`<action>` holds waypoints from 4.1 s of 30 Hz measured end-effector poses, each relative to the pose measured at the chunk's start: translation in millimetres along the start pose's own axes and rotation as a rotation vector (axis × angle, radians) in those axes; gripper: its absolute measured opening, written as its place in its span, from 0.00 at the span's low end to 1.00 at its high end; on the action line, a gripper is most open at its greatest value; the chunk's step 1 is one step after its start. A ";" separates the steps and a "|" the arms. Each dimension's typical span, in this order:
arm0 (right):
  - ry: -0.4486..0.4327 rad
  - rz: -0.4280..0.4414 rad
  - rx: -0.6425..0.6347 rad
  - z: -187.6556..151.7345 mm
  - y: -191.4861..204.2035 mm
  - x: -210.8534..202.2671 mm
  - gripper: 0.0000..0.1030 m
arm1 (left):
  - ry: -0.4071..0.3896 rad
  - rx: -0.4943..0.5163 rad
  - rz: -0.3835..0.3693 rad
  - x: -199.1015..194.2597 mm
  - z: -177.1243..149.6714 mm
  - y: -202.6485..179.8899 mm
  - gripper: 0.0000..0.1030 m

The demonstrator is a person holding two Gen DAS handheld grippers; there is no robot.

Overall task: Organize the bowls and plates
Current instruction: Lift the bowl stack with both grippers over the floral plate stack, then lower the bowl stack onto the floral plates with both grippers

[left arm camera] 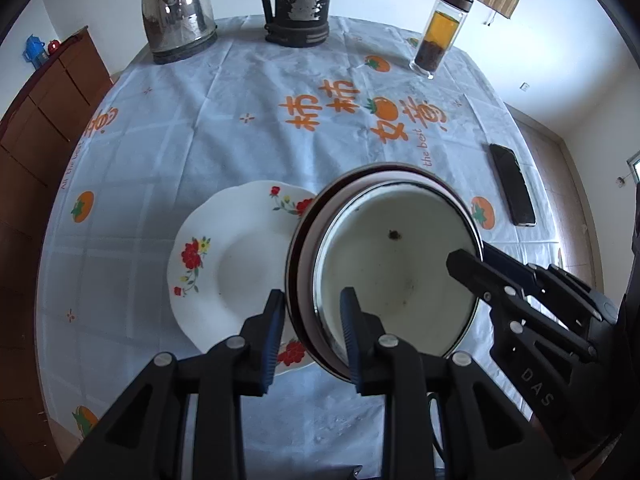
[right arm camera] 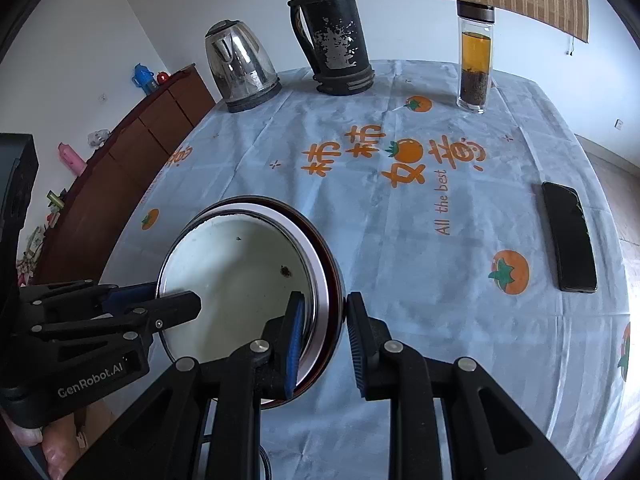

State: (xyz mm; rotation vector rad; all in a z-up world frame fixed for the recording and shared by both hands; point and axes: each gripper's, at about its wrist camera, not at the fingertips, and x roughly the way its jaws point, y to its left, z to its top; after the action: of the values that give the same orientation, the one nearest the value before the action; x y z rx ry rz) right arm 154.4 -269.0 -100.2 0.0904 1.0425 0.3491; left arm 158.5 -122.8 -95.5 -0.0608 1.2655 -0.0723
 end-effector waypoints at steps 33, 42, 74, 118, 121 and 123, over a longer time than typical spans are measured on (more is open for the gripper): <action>0.034 0.044 -0.105 8.1 52.9 19.4 0.23 | -0.017 -0.112 0.030 -9.4 -14.1 51.9 0.25; 0.046 0.049 -0.118 9.5 61.2 25.7 0.23 | -0.012 -0.127 0.035 -7.8 -14.5 62.5 0.25; 0.120 0.078 -0.116 15.9 69.9 62.3 0.23 | 0.045 -0.171 0.058 14.7 -9.3 81.4 0.25; 0.177 0.049 -0.094 17.5 66.1 81.2 0.23 | 0.118 -0.177 0.028 40.3 -5.4 85.2 0.25; 0.176 0.050 -0.094 17.6 66.3 80.9 0.23 | 0.117 -0.176 0.026 41.6 -5.3 85.6 0.25; 0.174 0.047 -0.097 17.3 66.3 81.5 0.23 | 0.117 -0.172 0.025 42.1 -4.7 85.4 0.25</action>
State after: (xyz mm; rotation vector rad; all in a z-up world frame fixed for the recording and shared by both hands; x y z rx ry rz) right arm 190.4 -178.6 -143.4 -0.0028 1.1953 0.4554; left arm 168.3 -41.5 -144.3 -0.1911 1.3874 0.0560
